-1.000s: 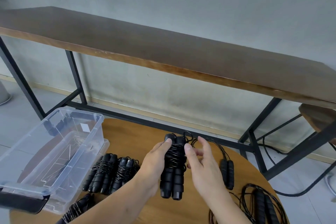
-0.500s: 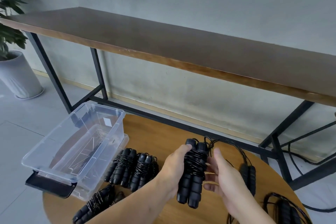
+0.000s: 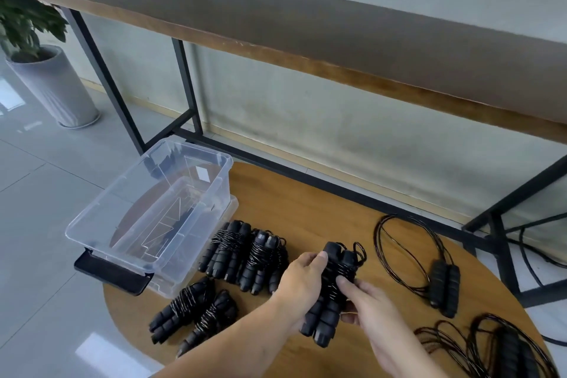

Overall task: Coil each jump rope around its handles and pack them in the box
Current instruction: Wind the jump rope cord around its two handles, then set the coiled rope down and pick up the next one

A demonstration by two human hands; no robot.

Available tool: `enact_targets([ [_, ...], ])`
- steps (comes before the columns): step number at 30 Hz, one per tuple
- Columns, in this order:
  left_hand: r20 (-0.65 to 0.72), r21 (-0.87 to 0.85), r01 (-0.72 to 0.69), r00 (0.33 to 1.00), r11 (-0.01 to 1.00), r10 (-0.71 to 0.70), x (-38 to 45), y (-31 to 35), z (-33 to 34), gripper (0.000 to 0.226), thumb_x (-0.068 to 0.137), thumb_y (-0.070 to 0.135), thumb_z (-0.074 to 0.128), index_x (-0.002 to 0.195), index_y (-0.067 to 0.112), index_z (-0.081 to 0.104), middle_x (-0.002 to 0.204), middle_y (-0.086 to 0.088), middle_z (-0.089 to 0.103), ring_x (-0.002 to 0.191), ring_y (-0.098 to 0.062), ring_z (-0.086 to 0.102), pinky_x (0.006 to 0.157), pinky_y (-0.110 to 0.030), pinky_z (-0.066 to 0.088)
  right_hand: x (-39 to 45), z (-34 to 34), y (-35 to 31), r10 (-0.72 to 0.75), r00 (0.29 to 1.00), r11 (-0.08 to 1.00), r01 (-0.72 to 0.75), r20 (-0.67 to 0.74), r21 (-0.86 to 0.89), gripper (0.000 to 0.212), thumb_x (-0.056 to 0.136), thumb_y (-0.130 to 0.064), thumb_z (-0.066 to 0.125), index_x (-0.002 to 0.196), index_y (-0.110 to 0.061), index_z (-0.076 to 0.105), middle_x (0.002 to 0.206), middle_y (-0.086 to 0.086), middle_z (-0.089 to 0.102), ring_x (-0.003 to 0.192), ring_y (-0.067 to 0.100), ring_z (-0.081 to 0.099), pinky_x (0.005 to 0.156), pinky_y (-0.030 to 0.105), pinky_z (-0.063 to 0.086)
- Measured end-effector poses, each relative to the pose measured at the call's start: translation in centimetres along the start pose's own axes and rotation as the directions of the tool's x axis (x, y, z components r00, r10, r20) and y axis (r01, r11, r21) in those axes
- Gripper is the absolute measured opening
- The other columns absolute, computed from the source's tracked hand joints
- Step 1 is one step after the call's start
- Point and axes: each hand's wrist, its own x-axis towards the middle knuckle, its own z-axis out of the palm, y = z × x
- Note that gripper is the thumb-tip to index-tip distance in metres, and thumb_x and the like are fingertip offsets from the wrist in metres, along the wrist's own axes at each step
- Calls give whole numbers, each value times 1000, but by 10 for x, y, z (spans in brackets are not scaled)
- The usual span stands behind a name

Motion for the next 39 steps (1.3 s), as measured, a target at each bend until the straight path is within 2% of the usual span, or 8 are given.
enact_targets([
  [6, -60, 65, 96, 994, 993, -92, 12, -45, -13, 27, 101, 35, 49, 124, 25, 60, 106, 4, 68, 101, -15, 64, 94, -33, 52, 23, 18, 42, 136, 991, 991, -136, 1, -6, 16, 99, -29, 58, 103, -17, 69, 101, 8, 72, 84, 23, 64, 67, 31, 50],
  [13, -149, 97, 232, 965, 968, -216, 19, -100, -49, 25, 102, 23, 48, 122, 26, 62, 104, 4, 67, 95, -12, 64, 80, -23, 54, 47, 69, 97, 271, 960, 963, -271, 69, -7, 14, 98, -26, 59, 104, -17, 67, 104, 5, 71, 95, 23, 66, 69, 31, 53],
  [18, -185, 182, 311, 942, 933, -278, 25, -132, -72, 31, 100, 18, 48, 127, 25, 61, 114, -1, 66, 103, -19, 65, 93, -35, 54, 60, 100, 128, 327, 938, 945, -327, 118, -17, 16, 96, -28, 63, 105, -16, 66, 105, 7, 71, 98, 27, 68, 74, 35, 58],
  [22, -183, 276, 314, 945, 908, -271, 32, -147, -83, 39, 99, 20, 48, 138, 23, 53, 132, -4, 57, 116, -21, 58, 100, -35, 50, 65, 114, 137, 342, 930, 939, -344, 135, -4, 16, 95, -28, 63, 106, -16, 66, 105, 6, 70, 98, 25, 67, 64, 26, 54],
  [26, -200, 362, 332, 940, 871, -275, 35, -157, -94, 41, 99, 22, 46, 140, 24, 52, 132, -5, 58, 115, -24, 60, 98, -38, 51, 69, 127, 146, 360, 920, 933, -358, 153, -40, 19, 95, -28, 62, 109, -15, 64, 108, 7, 68, 97, 24, 66, 64, 25, 55],
  [29, -192, 458, 312, 949, 832, -250, 35, -159, -98, 44, 100, 19, 43, 144, 24, 48, 137, -2, 55, 110, -16, 60, 90, -26, 51, 76, 135, 153, 373, 915, 927, -371, 151, -42, 22, 96, -27, 63, 112, -13, 63, 109, 8, 68, 96, 26, 67, 62, 25, 55],
  [32, -176, 534, 303, 953, 789, -247, 37, -157, -99, 49, 101, 16, 38, 149, 23, 40, 146, -2, 48, 115, -13, 56, 78, -12, 39, 82, 138, 154, 377, 914, 926, -375, 147, -43, 25, 95, -27, 63, 115, -11, 61, 110, 8, 68, 95, 26, 68, 62, 24, 55],
  [39, -134, 716, 232, 971, 658, -197, 36, -150, -89, 52, 102, 8, 31, 154, 11, 28, 161, -2, 22, 147, -17, 24, 112, -19, 26, 93, 146, 157, 357, 927, 928, -337, 116, -159, 41, 96, -34, 62, 126, -7, 56, 114, 3, 60, 90, 17, 64, 75, 32, 61],
])
